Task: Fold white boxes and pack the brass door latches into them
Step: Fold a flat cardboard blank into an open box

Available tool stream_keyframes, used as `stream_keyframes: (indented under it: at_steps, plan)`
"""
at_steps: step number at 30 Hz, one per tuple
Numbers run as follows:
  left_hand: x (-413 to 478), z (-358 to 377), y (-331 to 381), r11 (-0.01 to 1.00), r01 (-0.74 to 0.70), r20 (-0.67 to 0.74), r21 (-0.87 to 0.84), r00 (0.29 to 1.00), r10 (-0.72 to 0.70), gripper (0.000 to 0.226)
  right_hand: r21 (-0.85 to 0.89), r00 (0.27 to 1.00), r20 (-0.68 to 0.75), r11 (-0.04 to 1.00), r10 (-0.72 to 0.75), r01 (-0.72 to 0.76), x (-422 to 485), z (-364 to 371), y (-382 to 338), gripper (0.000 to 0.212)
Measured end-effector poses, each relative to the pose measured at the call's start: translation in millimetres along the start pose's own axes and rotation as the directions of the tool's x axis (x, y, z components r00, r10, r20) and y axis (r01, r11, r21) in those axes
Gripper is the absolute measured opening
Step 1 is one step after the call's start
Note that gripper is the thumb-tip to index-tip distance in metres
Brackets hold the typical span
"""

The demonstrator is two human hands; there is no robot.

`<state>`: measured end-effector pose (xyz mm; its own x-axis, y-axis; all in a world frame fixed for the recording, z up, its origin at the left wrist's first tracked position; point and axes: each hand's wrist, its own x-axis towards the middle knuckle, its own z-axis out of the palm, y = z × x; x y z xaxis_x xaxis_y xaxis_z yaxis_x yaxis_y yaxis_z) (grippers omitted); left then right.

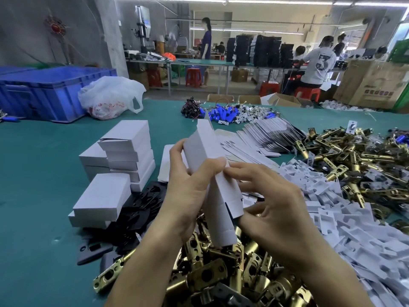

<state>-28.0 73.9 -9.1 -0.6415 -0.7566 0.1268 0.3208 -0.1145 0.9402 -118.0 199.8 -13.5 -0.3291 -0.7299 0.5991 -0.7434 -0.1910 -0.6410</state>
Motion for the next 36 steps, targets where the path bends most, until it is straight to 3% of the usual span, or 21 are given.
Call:
stream_keyframes:
  at_steps: [3,5,9,12,15,21,25,30,33,36]
  plan:
    - [1,-3,0,0.988,-0.105,-0.088,0.109,0.989,0.115,0.083,-0.045,0.978,0.2,0.998,0.061,-0.053,0,-8,-4,0.072]
    - [1,-4,-1,0.977,-0.145,-0.105,0.156,0.981,0.163,0.096,-0.028,0.97,0.228,0.996,0.085,-0.08,1,-12,-6,0.069]
    - [-3,-6,-4,0.911,-0.259,-0.041,0.322,0.957,0.287,0.111,0.101,0.988,0.099,0.987,0.117,-0.127,2,-13,-4,0.04]
    - [-9,-1,-1,0.827,-0.375,0.08,0.418,0.922,0.378,0.109,0.218,0.996,-0.013,0.972,0.091,-0.086,3,-12,-2,0.047]
    - [-14,5,0,0.792,-0.467,0.179,0.392,0.884,0.433,0.098,0.241,0.994,-0.105,0.971,0.026,0.0,5,-10,-4,0.056]
    - [-17,11,-7,0.789,-0.524,0.246,0.321,0.851,0.465,0.083,0.19,0.977,-0.214,0.98,-0.012,0.053,5,-11,0,0.055]
    - [-17,13,-8,0.747,-0.548,0.295,0.377,0.835,0.464,0.08,0.239,0.979,-0.195,0.971,0.058,-0.01,4,-19,2,0.029]
    - [-17,16,-11,0.715,-0.552,0.371,0.428,0.829,0.418,0.056,0.206,0.978,-0.198,0.978,0.062,-0.021,6,-28,7,0.006]
    - [-16,15,-12,0.718,-0.541,0.368,0.438,0.836,0.407,0.054,0.237,0.985,-0.16,0.971,0.063,-0.024,5,-33,10,0.013]
    - [-15,12,-11,0.766,-0.503,0.373,0.4,0.853,0.365,0.056,0.314,0.994,-0.031,0.945,0.105,-0.09,5,-41,12,0.028]
